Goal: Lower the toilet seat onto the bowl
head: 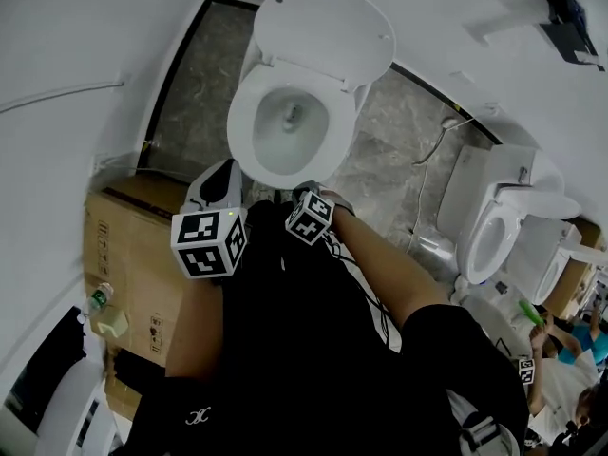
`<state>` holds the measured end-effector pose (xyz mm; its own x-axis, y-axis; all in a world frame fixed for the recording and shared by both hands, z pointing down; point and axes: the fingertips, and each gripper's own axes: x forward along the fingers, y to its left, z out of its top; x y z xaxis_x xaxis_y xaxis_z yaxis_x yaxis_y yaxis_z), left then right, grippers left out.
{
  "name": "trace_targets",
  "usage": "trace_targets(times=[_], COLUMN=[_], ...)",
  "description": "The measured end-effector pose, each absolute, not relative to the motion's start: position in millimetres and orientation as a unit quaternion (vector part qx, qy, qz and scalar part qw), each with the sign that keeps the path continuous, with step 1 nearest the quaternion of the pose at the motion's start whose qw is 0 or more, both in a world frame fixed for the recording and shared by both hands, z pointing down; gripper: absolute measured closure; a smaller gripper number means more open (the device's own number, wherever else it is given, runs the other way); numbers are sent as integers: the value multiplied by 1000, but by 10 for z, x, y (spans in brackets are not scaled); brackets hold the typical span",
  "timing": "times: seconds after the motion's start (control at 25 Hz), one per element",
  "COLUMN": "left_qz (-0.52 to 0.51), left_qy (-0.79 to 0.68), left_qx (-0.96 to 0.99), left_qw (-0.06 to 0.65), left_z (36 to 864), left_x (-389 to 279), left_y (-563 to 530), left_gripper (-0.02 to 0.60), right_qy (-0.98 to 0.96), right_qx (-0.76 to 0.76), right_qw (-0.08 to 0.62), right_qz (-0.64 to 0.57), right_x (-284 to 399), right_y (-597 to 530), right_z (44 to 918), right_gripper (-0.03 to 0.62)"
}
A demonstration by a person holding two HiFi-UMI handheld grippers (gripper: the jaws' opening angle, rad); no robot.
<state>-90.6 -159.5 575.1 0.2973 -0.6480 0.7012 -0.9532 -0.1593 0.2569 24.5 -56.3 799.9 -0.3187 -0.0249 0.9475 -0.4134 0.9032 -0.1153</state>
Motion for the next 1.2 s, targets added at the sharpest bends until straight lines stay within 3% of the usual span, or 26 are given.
trace_targets(times=[0.64, 1.2], left_qz=[252, 256], left_qy=[-535, -526], left_qx=[705, 704], left_qw=[391, 403], left_z=[7031, 7424], left_x=[-1218, -1316], left_y=[-1233, -1189], left_gripper=[575, 575], right_qy=[-742, -717], right_qx=[114, 137], right_qw=[614, 640], right_qz=[246, 240], right_x=[123, 117], right_y=[-281, -253], right_z=[9317, 9954], right_gripper=[586, 586])
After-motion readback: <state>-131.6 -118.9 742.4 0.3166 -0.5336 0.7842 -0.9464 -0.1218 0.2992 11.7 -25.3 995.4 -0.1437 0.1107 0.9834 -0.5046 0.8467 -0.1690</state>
